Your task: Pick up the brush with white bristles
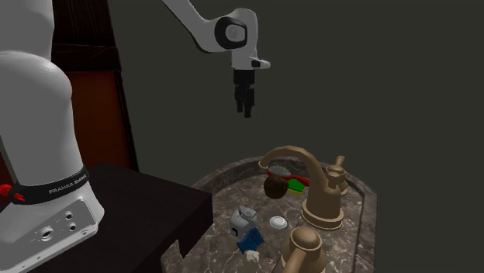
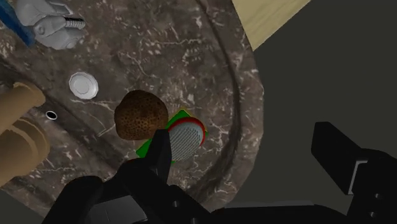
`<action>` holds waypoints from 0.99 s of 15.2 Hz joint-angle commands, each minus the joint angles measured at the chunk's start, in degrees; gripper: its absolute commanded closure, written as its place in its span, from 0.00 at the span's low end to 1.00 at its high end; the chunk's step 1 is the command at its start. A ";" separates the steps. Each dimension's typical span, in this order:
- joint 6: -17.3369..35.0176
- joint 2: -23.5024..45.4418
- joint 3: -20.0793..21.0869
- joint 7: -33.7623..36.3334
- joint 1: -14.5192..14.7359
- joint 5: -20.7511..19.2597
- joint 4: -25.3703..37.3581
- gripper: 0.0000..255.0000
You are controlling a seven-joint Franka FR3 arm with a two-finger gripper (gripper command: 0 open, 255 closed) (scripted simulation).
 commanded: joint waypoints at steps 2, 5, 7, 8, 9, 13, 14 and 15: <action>1.74 5.89 -0.61 0.96 -1.31 2.53 3.57 0.00; 3.07 11.92 -0.97 1.62 -3.05 5.23 7.62 0.00; 3.72 15.91 -1.06 2.12 -4.36 6.99 10.52 0.00; 3.97 17.90 -1.08 2.40 -5.04 7.85 12.03 0.00; 4.18 19.88 -1.09 2.70 -5.75 8.69 13.58 0.00; 4.60 27.76 -1.00 4.14 -8.73 11.82 20.18 0.00; 4.61 29.73 -0.96 4.57 -9.52 12.54 21.94 0.00; 4.58 31.69 -0.92 5.03 -10.31 13.23 23.74 0.00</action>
